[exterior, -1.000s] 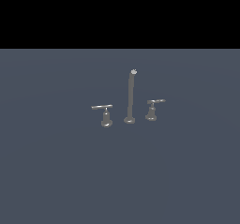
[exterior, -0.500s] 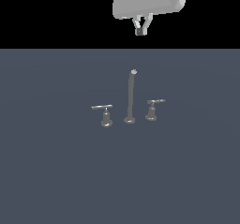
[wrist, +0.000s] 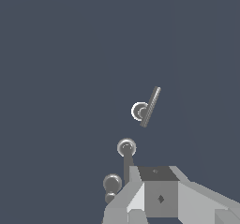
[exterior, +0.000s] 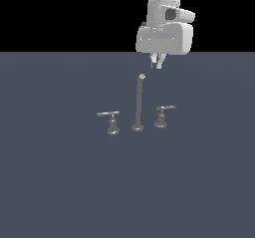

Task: Turn on the faucet by rotating a designated handle.

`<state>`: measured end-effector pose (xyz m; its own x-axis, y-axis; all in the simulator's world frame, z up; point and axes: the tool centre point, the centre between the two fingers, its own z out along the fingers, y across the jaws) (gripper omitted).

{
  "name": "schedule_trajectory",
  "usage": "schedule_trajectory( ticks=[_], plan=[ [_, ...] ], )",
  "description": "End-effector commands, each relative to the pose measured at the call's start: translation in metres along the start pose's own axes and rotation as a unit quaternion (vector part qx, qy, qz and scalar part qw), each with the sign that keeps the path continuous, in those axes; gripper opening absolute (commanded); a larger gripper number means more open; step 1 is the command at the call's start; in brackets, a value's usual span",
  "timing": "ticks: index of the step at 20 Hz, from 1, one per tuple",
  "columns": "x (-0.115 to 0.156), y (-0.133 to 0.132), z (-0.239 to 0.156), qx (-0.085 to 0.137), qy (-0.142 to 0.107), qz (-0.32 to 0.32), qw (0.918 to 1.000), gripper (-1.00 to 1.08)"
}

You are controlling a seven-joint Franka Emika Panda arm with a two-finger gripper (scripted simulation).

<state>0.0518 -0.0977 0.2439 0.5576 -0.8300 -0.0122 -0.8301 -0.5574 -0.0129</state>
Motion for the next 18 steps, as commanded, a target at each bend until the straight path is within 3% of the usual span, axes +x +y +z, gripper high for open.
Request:
schedule_trajectory(
  ticks=[1,10,18],
  plan=[
    [0.014,-0.003,0.025,-0.001,0.001,0.031,0.9995,-1.0],
    [0.053,-0.002,0.106,-0.003,0.005,0.127,0.9918,-1.0],
    [0.068,0.002,0.147,-0.005,0.007,0.171,0.9852,-1.0]
  ],
)
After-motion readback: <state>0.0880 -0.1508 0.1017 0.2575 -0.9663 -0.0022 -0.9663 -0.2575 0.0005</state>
